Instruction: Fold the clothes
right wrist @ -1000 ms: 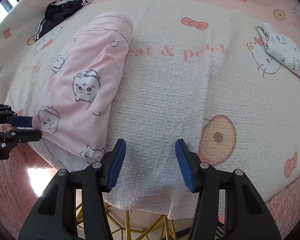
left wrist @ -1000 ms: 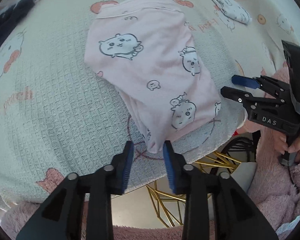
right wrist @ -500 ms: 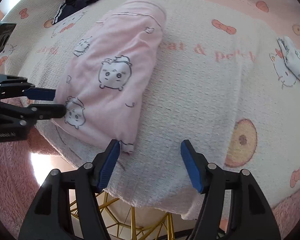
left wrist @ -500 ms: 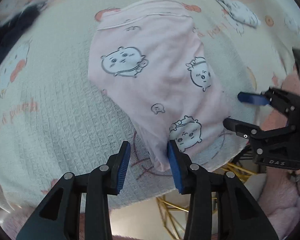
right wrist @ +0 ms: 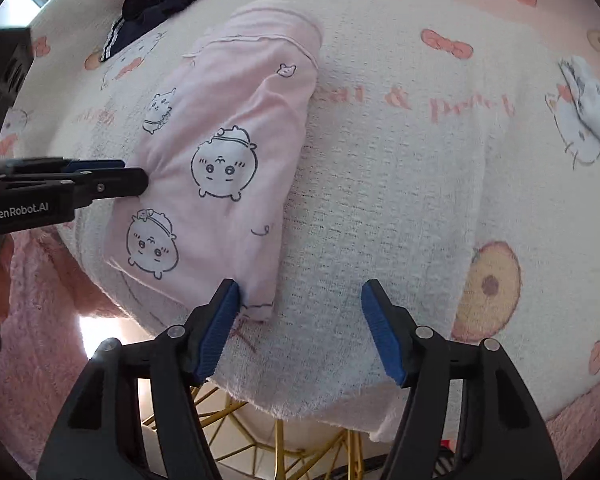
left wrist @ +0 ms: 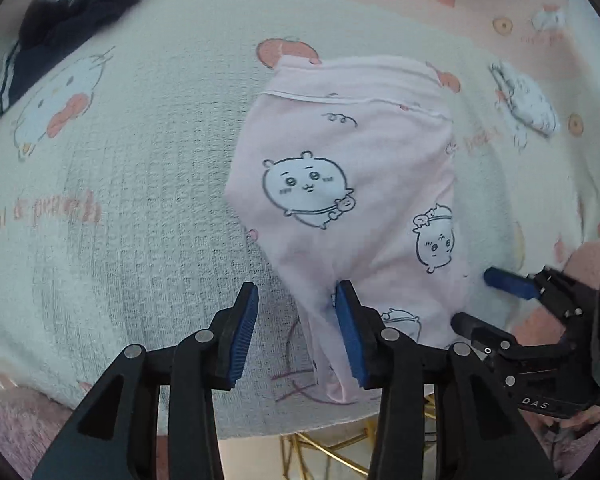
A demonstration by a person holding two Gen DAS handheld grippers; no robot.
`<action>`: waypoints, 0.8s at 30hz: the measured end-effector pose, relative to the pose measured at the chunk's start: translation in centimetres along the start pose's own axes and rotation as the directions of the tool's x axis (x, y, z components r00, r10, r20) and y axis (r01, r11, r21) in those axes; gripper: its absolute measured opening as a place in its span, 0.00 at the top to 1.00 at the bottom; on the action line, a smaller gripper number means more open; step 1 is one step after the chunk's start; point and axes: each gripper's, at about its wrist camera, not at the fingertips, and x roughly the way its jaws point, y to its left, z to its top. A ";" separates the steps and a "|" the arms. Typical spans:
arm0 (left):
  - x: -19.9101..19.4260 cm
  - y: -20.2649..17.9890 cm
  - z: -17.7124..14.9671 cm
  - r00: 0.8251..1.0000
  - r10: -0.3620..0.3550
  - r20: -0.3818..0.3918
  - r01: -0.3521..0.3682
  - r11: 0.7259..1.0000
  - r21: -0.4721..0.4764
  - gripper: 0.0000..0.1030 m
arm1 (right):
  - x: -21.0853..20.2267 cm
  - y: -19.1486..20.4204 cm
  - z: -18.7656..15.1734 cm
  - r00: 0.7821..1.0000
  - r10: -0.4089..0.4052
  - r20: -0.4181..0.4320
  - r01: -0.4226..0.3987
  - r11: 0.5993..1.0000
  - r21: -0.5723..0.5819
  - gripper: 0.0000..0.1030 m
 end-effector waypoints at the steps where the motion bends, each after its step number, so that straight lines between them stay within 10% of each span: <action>1: -0.6 0.7 -0.4 1.000 -0.002 0.017 0.003 0.998 -0.061 0.59 | -0.2 -0.5 0.0 1.000 0.003 0.011 -0.004 1.000 0.019 0.37; 10: 0.4 2.2 -5.2 0.979 -0.200 -0.046 0.177 0.936 -0.304 0.59 | -3.8 -1.1 5.1 0.984 0.025 0.178 -0.037 0.997 0.065 0.36; 13: 2.0 2.7 -6.1 0.931 -0.359 -0.059 0.312 0.871 -0.378 0.59 | -1.7 0.2 8.8 0.986 0.026 0.163 -0.034 0.998 0.048 0.36; 18: 1.6 2.2 -5.8 0.936 -0.351 -0.014 0.324 0.880 -0.347 0.59 | 2.8 0.3 11.5 0.995 0.091 0.048 -0.095 0.992 0.080 0.36; 24: 0.5 3.7 -5.6 0.951 -0.310 0.003 0.292 0.894 -0.340 0.78 | 2.8 1.0 10.6 0.979 0.181 0.089 -0.189 0.979 0.081 0.84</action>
